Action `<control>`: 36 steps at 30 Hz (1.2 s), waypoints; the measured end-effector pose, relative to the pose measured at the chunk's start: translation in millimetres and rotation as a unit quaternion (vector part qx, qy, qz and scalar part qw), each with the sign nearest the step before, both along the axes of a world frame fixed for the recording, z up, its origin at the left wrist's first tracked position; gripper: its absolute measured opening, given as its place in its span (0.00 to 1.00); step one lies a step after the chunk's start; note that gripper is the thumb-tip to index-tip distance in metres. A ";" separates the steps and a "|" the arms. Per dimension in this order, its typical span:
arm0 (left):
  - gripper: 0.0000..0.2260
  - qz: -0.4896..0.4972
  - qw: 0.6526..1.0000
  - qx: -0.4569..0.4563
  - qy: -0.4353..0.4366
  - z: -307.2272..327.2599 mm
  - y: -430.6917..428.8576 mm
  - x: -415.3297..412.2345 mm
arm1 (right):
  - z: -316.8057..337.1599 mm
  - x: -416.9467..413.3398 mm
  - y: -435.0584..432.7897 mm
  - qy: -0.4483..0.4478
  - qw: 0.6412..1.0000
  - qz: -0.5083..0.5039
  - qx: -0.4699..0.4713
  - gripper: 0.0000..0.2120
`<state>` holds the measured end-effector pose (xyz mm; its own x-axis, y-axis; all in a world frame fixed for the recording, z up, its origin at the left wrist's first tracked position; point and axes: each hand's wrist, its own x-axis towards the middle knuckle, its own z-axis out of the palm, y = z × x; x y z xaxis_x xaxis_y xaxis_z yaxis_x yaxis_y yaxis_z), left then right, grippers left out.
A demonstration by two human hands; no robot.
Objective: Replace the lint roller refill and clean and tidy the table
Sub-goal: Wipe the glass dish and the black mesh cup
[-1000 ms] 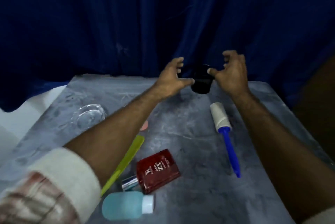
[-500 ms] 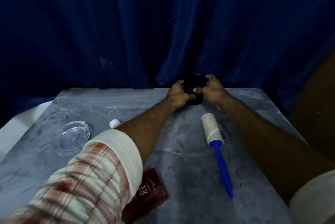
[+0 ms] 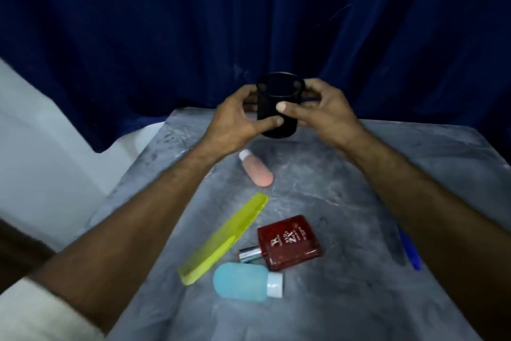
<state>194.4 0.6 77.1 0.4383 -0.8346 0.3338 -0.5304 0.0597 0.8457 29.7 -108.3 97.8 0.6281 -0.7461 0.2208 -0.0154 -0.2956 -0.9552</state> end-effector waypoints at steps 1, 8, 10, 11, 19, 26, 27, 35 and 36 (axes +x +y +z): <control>0.30 0.013 1.000 0.000 -0.002 -1.0 20.7 8.4 | -1.2 10.4 15.2 -0.002 1.000 0.017 0.003 0.23; 0.31 0.070 0.997 0.030 0.013 -29.8 143.8 50.0 | -37.1 65.9 98.4 0.028 0.994 0.100 -0.012 0.28; 0.32 0.087 0.995 0.039 0.015 -42.9 168.6 55.6 | -46.8 76.3 114.4 0.063 0.991 0.111 -0.049 0.33; 0.32 0.094 0.995 0.044 0.017 -49.8 178.9 57.3 | -52.6 80.6 120.9 0.077 0.988 0.120 -0.064 0.33; 0.30 0.130 0.988 0.081 0.003 -95.6 214.6 62.6 | -80.9 90.0 147.8 0.148 0.968 0.169 -0.109 0.33; 0.32 0.145 0.986 0.083 0.009 -109.4 212.0 63.8 | -95.6 94.7 145.6 0.155 0.969 0.175 -0.086 0.33; 0.31 0.146 0.986 0.085 0.007 -110.1 211.4 64.8 | -95.9 95.6 144.2 0.157 0.968 0.175 -0.088 0.33; 0.29 0.155 0.985 0.077 0.002 -117.1 209.1 67.7 | -103.8 102.3 137.8 0.156 0.968 0.182 -0.069 0.34; 0.28 0.157 0.985 0.075 0.002 -117.4 209.0 67.5 | -104.8 103.0 137.2 0.155 0.968 0.183 -0.067 0.34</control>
<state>261.9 209.5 -40.3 0.6841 -0.6971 0.2148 -0.4998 -0.2335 0.8341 132.7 29.0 -7.0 0.8969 -0.4383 0.0584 -0.1662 -0.4565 -0.8740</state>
